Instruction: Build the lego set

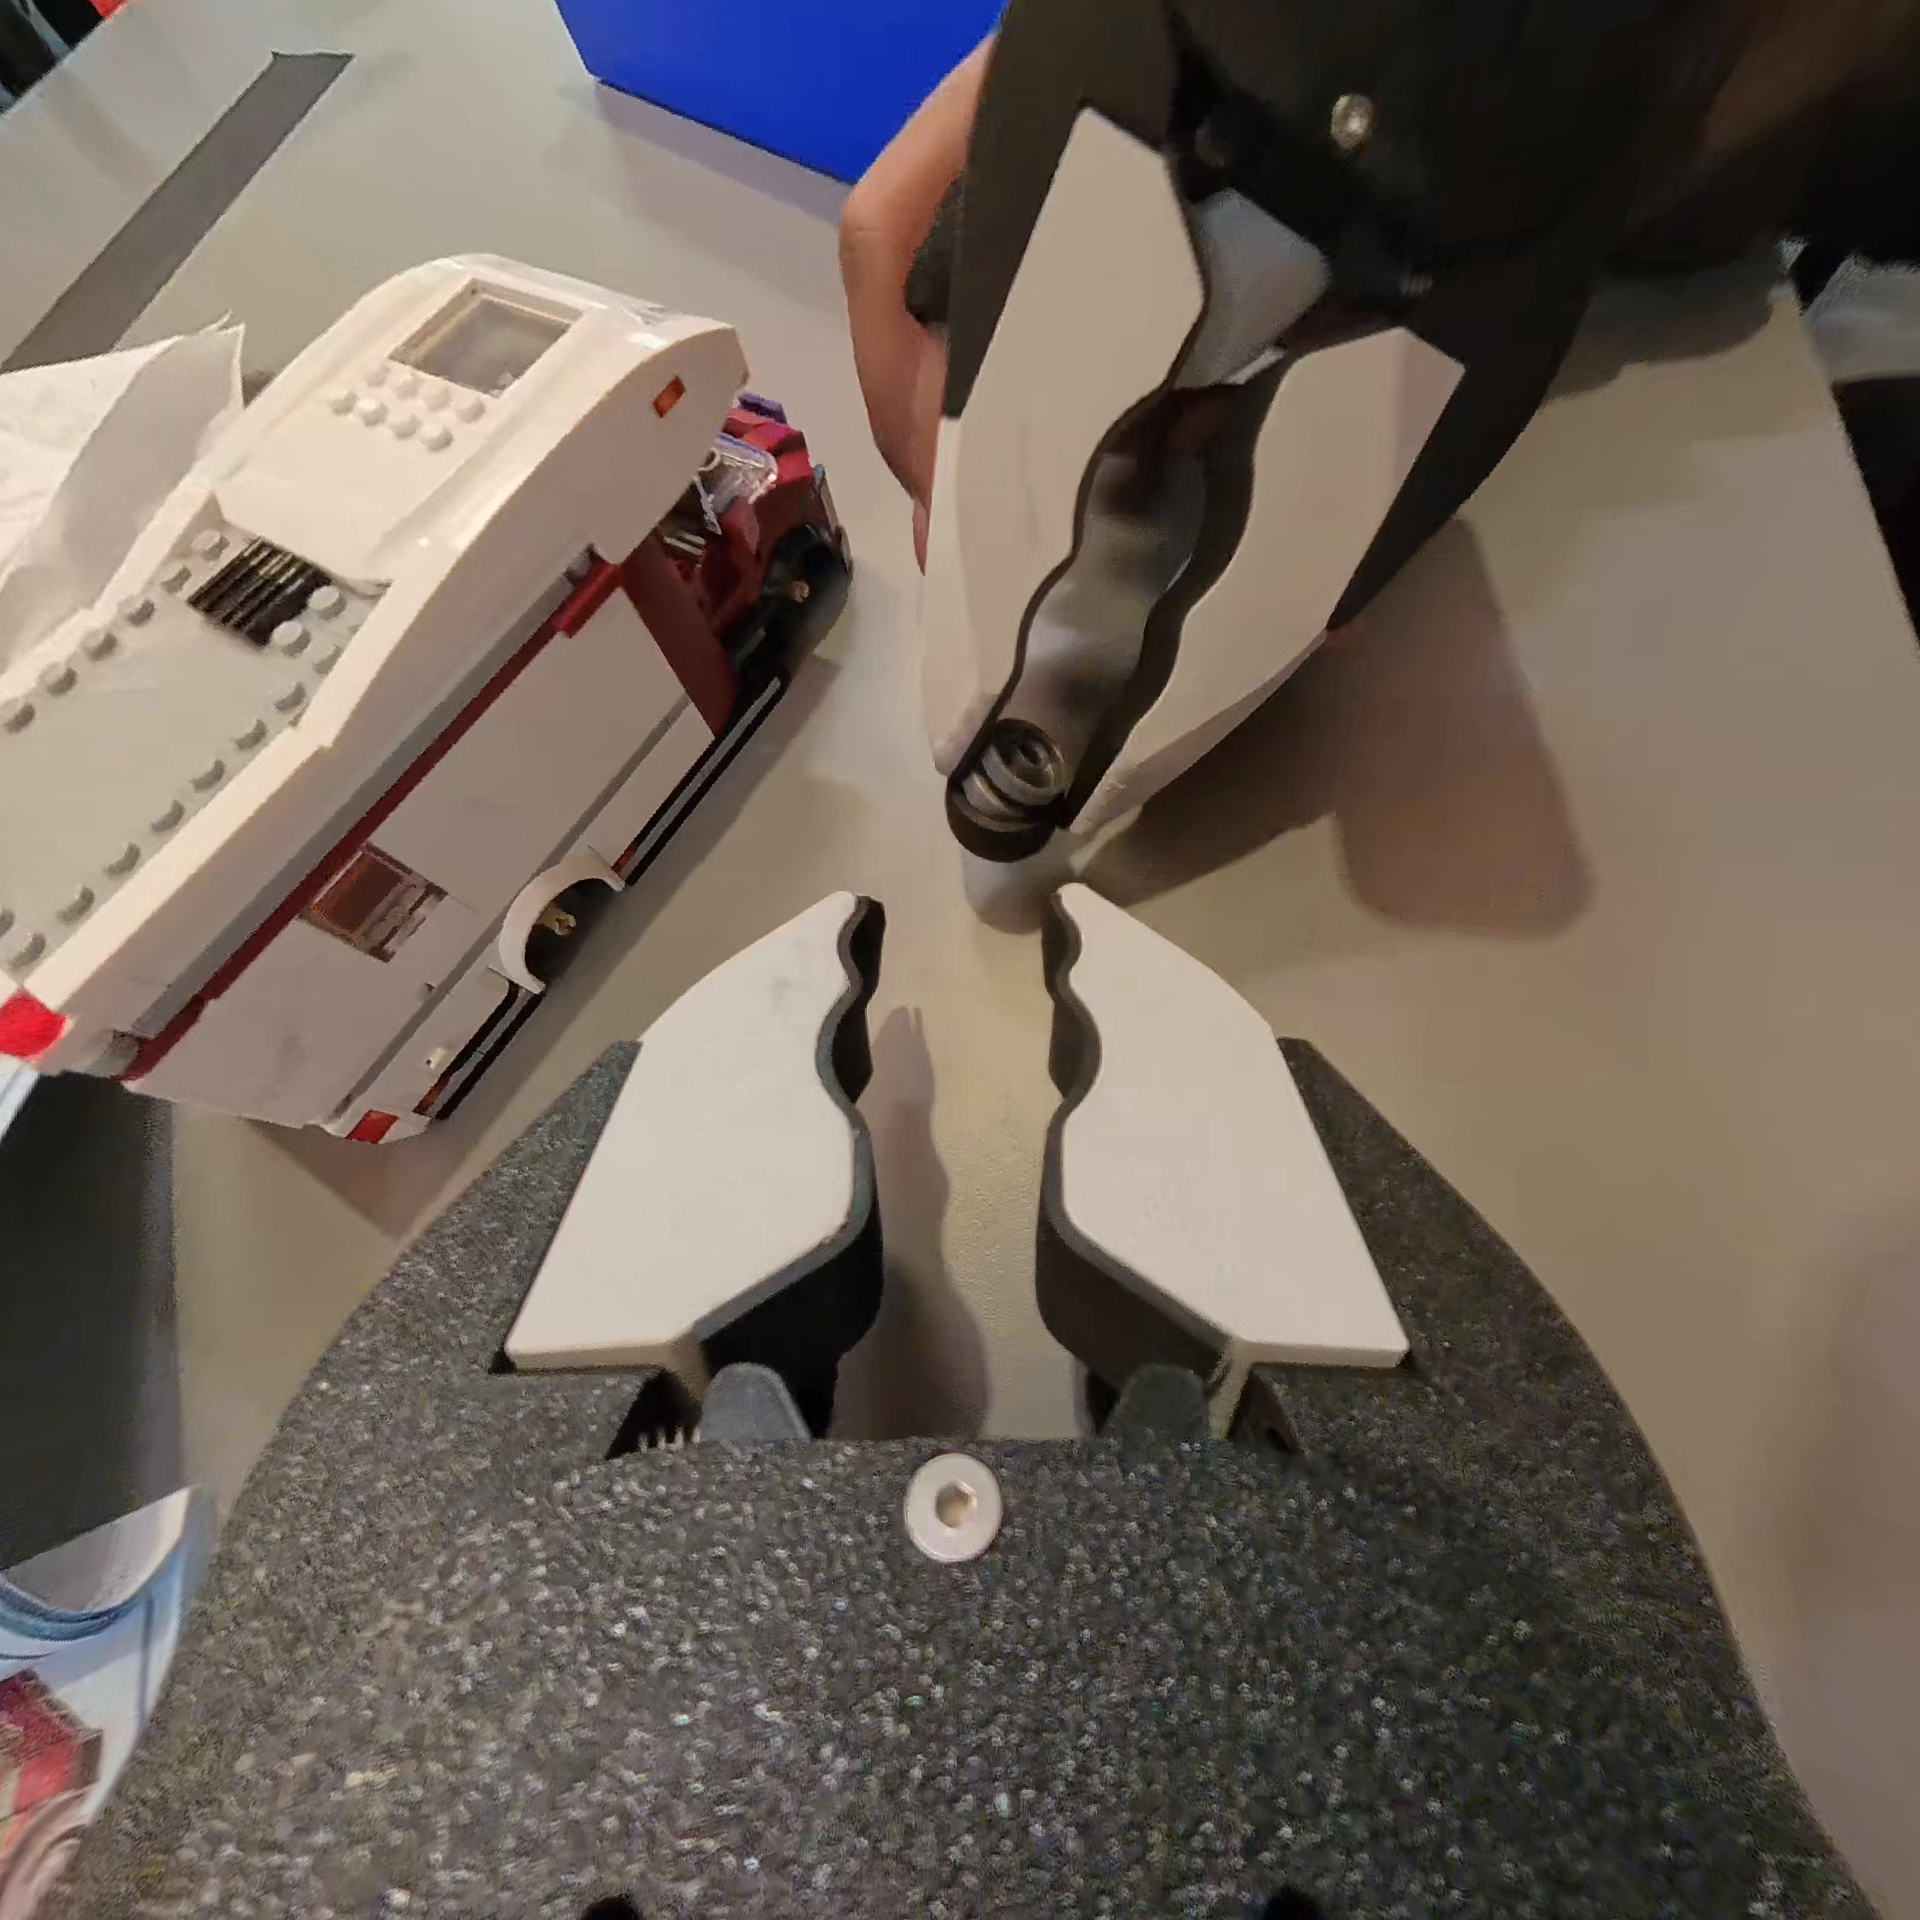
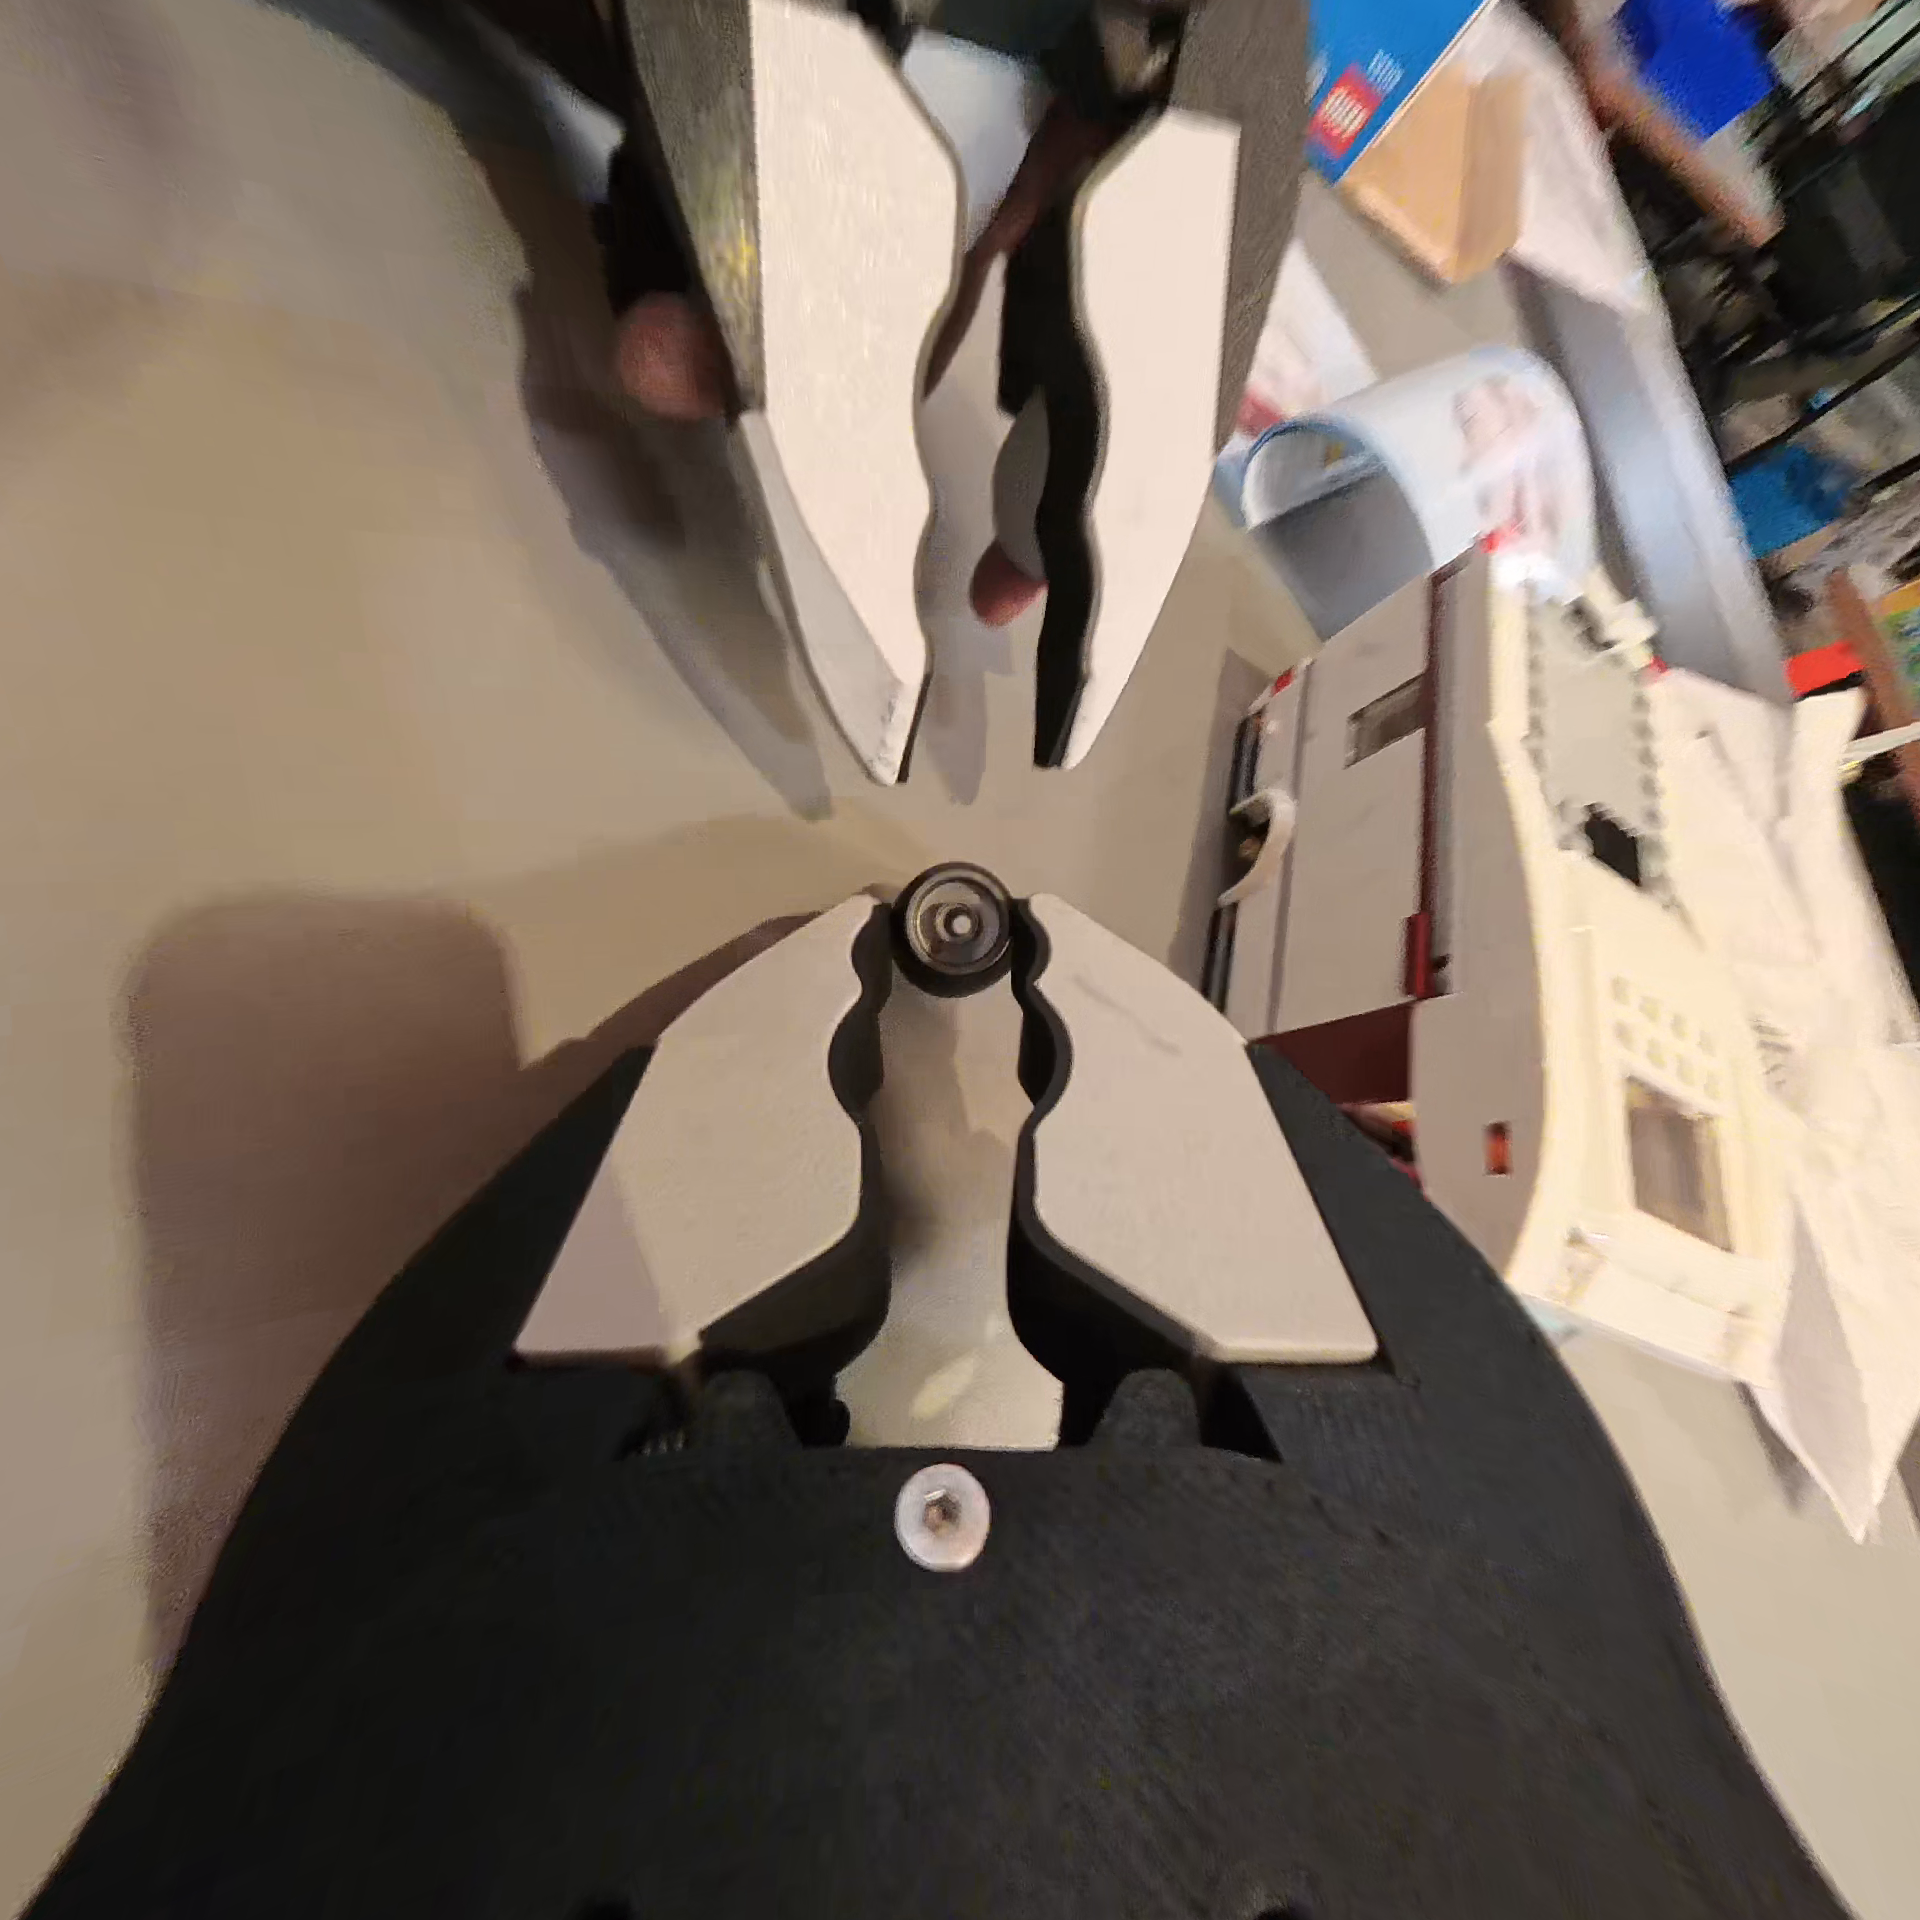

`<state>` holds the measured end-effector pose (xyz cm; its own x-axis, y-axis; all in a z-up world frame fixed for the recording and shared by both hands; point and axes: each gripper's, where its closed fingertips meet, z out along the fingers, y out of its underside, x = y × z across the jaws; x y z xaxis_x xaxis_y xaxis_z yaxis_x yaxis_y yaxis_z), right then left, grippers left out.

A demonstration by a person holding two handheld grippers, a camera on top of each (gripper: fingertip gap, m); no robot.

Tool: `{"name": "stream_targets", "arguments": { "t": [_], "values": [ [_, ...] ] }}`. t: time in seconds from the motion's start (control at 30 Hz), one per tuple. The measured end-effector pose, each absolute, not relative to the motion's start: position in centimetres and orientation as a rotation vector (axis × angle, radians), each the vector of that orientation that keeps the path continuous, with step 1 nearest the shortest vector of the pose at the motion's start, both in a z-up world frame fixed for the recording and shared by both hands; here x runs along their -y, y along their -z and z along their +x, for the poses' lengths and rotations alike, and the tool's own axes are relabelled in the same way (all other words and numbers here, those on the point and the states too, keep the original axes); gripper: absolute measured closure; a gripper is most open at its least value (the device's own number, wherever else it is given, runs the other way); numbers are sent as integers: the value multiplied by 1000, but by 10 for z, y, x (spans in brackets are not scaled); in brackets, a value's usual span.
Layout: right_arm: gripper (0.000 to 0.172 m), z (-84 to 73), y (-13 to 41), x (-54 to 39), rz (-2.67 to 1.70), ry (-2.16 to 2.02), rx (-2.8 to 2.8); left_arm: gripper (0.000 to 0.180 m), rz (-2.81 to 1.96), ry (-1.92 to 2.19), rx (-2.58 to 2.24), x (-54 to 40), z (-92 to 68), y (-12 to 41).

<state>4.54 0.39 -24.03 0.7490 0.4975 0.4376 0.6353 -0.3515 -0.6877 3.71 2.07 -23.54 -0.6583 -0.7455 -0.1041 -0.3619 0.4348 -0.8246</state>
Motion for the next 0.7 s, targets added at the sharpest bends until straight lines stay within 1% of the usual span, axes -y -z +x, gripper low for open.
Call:
{"name": "stream_targets", "arguments": {
  "t": [0.03,0.2,0.33,0.57,0.7],
  "values": [
    [150,45,233,-6,-1977,195,843,150,-968,1161,-2224,-21,37,233],
    [150,37,205,-10,-1791,217,827,148,-1112,1512,-2141,-16,35,211],
    [150,29,187,-10,-1660,188,819,148,-1099,1767,-2102,-13,29,194],
    [151,17,165,-15,-1528,71,773,145,-953,1993,-2044,-8,24,173],
    [151,22,157,-17,-1483,88,742,148,-979,2162,-1977,-6,26,164]
  ]
}}
